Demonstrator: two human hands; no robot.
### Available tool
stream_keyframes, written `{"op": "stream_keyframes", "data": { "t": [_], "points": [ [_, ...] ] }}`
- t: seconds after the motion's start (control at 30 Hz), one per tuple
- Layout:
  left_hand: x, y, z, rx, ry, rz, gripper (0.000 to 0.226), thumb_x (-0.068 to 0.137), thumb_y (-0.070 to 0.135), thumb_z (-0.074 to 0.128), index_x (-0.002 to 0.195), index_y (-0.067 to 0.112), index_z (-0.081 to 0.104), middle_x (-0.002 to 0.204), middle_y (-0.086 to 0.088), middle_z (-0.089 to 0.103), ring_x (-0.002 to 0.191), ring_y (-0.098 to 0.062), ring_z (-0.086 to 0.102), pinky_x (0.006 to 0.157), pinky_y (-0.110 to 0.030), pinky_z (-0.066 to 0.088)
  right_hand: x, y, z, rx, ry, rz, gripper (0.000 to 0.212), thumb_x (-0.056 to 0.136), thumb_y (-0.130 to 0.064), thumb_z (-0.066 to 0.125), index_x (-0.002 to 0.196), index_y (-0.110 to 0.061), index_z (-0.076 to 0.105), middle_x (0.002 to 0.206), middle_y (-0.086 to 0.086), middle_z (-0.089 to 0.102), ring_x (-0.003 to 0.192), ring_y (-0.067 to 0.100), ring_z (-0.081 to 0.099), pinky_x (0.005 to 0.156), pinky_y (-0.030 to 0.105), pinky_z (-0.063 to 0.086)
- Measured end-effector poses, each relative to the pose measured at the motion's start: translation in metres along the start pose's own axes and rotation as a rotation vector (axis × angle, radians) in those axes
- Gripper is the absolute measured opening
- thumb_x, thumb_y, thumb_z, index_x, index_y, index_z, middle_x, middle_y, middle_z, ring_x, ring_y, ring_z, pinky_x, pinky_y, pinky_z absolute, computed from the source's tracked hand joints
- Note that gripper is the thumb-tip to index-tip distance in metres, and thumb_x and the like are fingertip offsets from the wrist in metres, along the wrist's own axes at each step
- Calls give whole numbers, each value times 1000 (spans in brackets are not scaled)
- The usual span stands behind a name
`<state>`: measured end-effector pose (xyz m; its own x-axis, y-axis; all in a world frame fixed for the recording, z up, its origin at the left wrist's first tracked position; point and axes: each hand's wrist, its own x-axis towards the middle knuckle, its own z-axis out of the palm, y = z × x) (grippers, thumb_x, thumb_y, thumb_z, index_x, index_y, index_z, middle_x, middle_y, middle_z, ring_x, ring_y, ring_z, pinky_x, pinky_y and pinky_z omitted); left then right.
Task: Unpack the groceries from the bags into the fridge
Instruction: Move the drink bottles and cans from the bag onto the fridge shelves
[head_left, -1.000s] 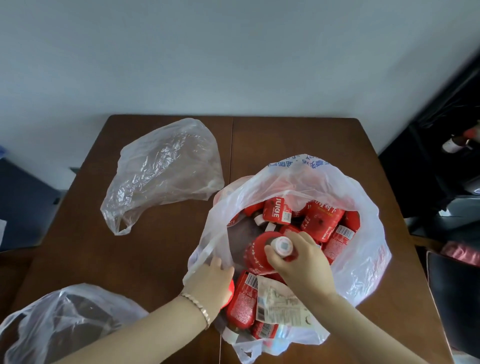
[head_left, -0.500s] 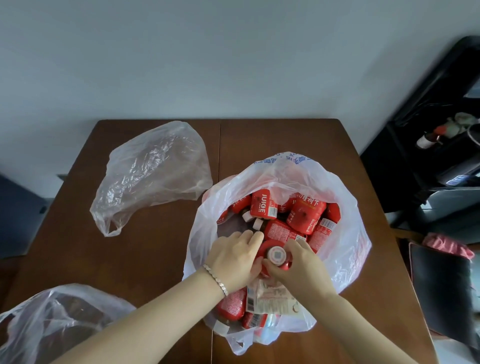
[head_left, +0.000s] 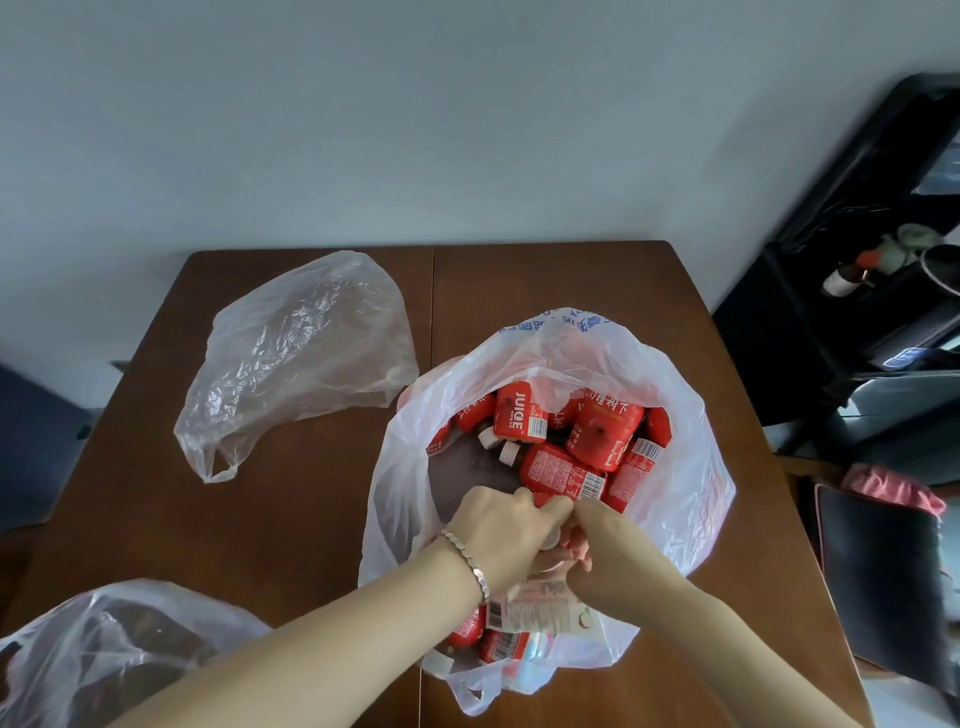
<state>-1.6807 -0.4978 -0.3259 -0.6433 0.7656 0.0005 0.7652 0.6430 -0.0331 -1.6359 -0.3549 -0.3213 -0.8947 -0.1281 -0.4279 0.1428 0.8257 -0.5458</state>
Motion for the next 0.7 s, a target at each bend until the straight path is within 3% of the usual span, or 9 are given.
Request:
{"op": "stream_keyframes", "data": {
  "t": [0.07,0.13,0.17,0.23,0.27,0.3,0.37,0.43,0.7],
  "points": [
    [1,1,3,17,25,-2,37,69,59,69,86,27,63,52,4,55,37,-12,51,43,-13,5,2,6,-3,71,-16,-5,32,79,1,48,85,-30,51,80,-21,49,75,1,51,66,12,45],
    [-1,1,10,-33,46,-4,33,62,60,71,76,31,66,43,6,52,31,-9,48,37,-11,22,14,18,-6,156,152,62,37,80,5,49,85,-30,60,86,-14,56,80,2,54,71,13,46],
    [0,1,15,-43,64,1,31,63,60,69,74,31,66,43,8,53,32,-8,49,36,-11,28,24,26,-8,219,280,133,32,81,5,51,91,-22,65,92,-7,59,85,9,57,74,18,49],
    [0,0,24,-39,100,3,34,71,61,53,72,29,66,45,9,55,34,-7,51,37,-12,34,53,44,-14,389,451,347,21,83,-6,57,104,-5,60,100,7,63,87,22,62,64,29,52],
    [0,0,27,-45,119,5,39,74,60,43,72,29,66,46,9,56,35,-7,51,37,-13,35,69,48,-17,484,474,474,33,83,-13,60,113,-2,53,105,13,62,86,25,61,59,31,51],
    [0,-1,29,-58,133,6,43,76,59,36,73,29,66,47,9,56,35,-7,52,37,-14,37,83,50,-19,565,468,582,50,81,-20,64,123,-1,44,113,16,58,92,28,61,63,36,53],
    [1,-3,32,-92,144,14,44,77,59,32,74,29,65,48,9,57,36,-7,52,36,-14,41,107,55,-17,606,480,667,75,78,-29,70,135,-2,30,129,18,49,112,34,54,89,49,50],
    [1,-3,32,-117,152,29,43,77,59,32,75,29,63,49,8,57,37,-8,52,35,-17,43,119,51,-14,679,511,693,82,75,-34,75,135,-3,28,131,16,48,119,35,50,99,50,44],
    [-4,-17,32,-241,110,-25,40,77,65,37,92,28,46,57,7,64,42,-9,58,38,-20,48,109,52,-23,876,460,701,93,70,-38,79,140,-19,21,127,11,47,110,32,54,90,46,49]
  ]
}}
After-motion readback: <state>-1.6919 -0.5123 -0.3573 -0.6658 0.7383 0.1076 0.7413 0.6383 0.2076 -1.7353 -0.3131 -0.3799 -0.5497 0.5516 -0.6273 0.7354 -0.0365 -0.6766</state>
